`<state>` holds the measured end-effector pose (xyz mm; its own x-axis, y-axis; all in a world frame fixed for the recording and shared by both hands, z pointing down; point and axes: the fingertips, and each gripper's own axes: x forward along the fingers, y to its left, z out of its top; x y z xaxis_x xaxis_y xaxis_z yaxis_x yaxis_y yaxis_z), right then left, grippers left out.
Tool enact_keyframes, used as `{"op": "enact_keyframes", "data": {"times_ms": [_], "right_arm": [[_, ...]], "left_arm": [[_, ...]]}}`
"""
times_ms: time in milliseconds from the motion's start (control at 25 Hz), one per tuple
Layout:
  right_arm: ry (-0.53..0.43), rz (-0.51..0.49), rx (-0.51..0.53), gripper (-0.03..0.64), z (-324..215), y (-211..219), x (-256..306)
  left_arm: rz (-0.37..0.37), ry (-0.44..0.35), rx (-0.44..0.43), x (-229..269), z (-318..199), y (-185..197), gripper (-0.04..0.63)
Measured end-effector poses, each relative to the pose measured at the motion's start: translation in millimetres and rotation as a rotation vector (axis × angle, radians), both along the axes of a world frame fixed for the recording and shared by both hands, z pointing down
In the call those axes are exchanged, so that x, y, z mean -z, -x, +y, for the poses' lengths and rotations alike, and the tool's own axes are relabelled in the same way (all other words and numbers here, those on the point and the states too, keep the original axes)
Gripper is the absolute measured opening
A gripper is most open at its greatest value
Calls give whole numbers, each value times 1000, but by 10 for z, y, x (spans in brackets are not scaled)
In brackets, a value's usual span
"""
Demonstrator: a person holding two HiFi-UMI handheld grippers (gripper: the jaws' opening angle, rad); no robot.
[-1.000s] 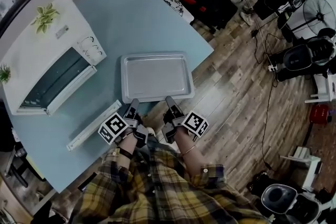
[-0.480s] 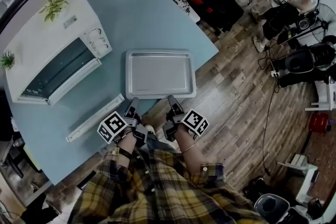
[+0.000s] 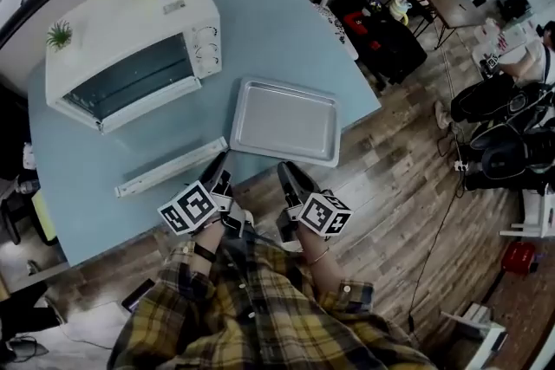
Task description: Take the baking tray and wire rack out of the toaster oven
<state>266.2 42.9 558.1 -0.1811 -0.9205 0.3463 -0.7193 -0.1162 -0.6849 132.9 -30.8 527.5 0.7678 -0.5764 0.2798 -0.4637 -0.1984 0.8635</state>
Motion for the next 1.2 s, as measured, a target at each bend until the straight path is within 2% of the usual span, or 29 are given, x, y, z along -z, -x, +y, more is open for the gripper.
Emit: {"op": "enact_keyframes", "data": {"times_ms": [320,440,520,720,840,960,1200], "right_arm": [[-183,395,339,103,-503,725,696],[-248,521,432,99,-705,1000,930],[-287,583,476,66,-835,1164,1064],[-380,635,537,33,-1121,1518,1331],[-420,604,566,13,-1226,1681,1438],[-455,587,567,3,-1306,1809,1537],[-488,626,532,3,-1361,1964,1653]], "left_arm": [[-131,-275,107,594,-242,818,85],[-222,-385,115,820,-361,1097,64],[-294,-451,112,940,-430,1267,48],[-447,-586,115,1158,-557,1658,15],[-511,-630,113,1208,-612,1838,0],[-531,-643,121,1227,-699,2013,-9],[-570,-670,99,1248,-735,2221,-9]]}}
